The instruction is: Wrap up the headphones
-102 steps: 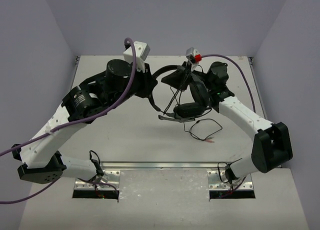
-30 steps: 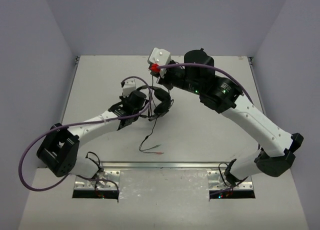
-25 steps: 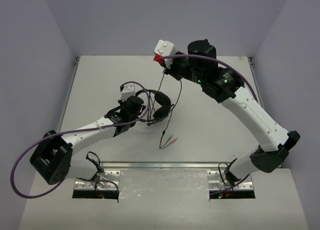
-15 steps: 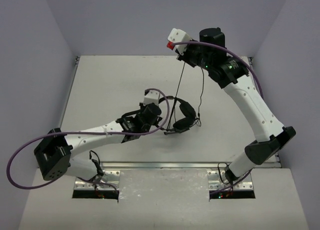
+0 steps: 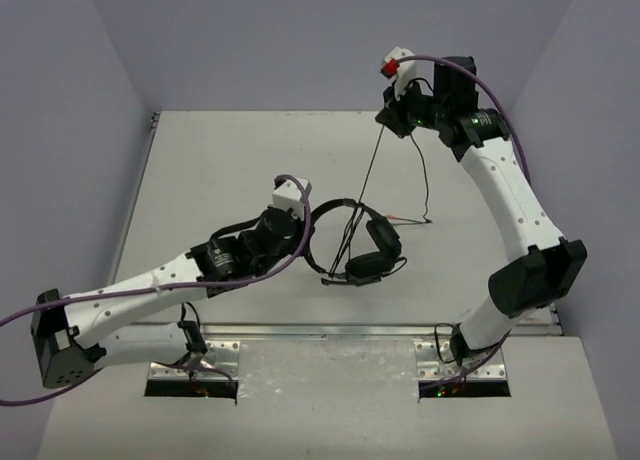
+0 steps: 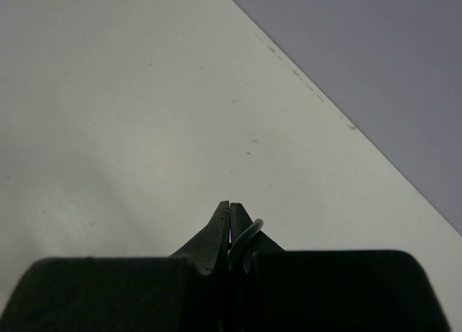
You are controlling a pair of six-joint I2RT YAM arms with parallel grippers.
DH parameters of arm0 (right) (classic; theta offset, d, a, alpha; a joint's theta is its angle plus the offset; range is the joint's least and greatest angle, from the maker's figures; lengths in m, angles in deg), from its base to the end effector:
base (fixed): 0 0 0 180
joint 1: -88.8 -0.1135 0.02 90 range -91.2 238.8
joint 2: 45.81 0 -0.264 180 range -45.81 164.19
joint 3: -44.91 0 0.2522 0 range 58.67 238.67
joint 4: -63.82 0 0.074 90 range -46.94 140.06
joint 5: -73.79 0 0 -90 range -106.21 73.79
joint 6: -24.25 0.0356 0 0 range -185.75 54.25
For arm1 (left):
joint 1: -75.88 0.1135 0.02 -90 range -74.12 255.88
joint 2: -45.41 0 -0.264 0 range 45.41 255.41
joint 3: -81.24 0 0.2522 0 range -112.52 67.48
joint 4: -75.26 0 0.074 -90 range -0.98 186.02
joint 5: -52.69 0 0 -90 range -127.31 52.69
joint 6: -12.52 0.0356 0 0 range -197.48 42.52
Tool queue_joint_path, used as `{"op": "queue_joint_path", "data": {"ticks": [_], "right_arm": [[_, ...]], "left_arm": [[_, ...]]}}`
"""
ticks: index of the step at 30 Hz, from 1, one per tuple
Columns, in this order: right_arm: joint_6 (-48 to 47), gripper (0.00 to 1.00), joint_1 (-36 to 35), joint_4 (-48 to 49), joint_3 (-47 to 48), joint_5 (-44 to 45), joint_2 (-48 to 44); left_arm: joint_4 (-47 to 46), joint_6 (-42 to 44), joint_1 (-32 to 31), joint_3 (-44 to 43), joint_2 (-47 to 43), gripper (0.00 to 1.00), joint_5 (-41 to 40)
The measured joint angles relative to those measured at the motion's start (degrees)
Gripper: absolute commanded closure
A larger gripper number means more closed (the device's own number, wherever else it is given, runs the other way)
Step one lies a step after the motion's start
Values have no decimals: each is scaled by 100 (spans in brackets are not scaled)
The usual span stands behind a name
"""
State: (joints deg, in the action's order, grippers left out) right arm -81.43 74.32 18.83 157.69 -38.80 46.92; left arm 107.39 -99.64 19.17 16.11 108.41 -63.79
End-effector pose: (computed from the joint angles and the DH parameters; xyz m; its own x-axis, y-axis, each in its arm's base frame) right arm 0.3513 0.1049 0.4186 -0.2395 -0.3196 -0.9168 -0.6573 0.7483 -0.0891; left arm 0.1471 -0.1951 0.3052 -0.4564 0.0800 -0.8861 0.3931 0.9116 -0.1202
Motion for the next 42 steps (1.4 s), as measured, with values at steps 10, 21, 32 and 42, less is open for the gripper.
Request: {"op": "queue_joint_path", "data": {"ticks": [10, 21, 32, 42], "right_arm": [[2004, 99, -24, 2262, -1845, -1572, -175], [3759, 99, -184, 4933, -3348, -2562, -450], [4795, 86, -251, 6948, -4168, -3473, -697], [5794, 94, -826, 8806, -4876, -3456, -951]], "left_arm": [[1325, 138, -28, -1462, -645, 100, -173], [3045, 273, -37, -3904, -61, 100, -1338], [3480, -365, -61, -4343, -188, 100, -1998], [2992, -903, -76, -4760, -42, 100, -2076]]}}
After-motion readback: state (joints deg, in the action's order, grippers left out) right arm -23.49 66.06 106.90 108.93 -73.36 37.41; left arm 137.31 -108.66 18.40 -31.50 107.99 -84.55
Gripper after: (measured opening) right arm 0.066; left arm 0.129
